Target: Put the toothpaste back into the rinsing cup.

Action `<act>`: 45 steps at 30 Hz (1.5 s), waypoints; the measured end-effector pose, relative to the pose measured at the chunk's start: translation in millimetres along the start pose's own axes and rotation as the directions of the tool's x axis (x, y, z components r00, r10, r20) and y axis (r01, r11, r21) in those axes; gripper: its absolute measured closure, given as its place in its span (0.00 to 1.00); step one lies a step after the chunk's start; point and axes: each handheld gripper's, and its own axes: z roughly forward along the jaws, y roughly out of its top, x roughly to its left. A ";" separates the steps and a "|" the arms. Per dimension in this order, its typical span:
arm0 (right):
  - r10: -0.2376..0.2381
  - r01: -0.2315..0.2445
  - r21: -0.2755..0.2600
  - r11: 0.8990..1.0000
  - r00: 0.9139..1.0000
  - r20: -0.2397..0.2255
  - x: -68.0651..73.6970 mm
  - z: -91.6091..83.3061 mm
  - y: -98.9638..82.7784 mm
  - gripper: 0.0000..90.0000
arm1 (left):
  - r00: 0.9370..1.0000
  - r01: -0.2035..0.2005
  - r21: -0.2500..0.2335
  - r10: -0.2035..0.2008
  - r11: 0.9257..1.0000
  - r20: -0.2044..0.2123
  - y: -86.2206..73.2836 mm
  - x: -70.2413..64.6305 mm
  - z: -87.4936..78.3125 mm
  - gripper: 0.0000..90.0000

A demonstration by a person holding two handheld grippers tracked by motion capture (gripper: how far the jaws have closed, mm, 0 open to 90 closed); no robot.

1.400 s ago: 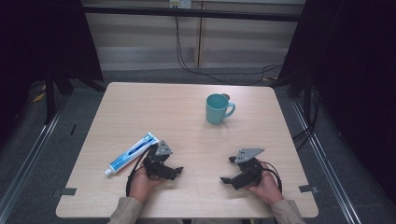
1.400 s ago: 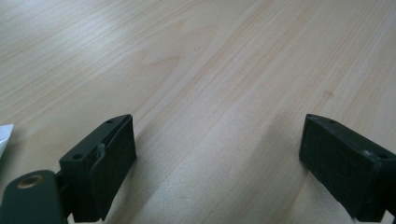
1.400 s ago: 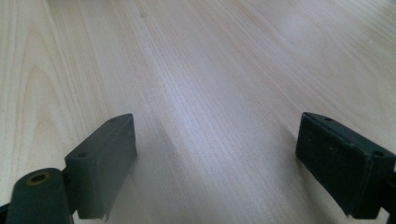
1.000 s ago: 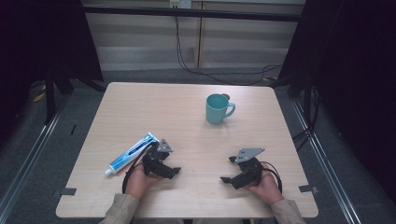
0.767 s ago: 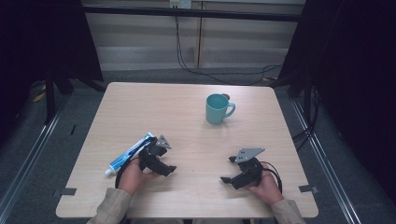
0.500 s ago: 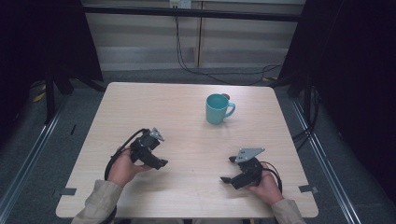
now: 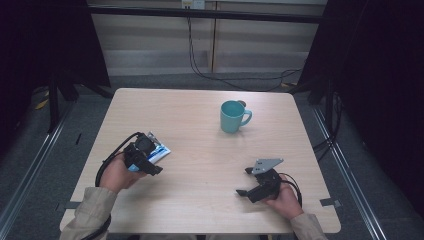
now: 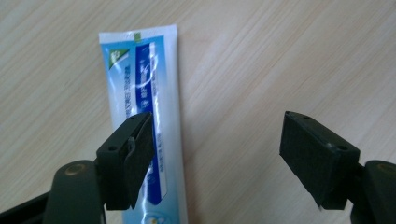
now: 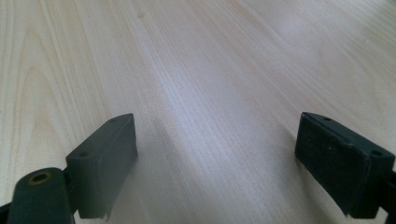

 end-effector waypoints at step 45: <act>0.000 0.000 0.000 1.000 1.000 0.000 0.0 0.0 0.0 0.14 | 0.996 0.088 0.113 -0.084 0.990 -0.041 -38.7 31.9 12.8 0.38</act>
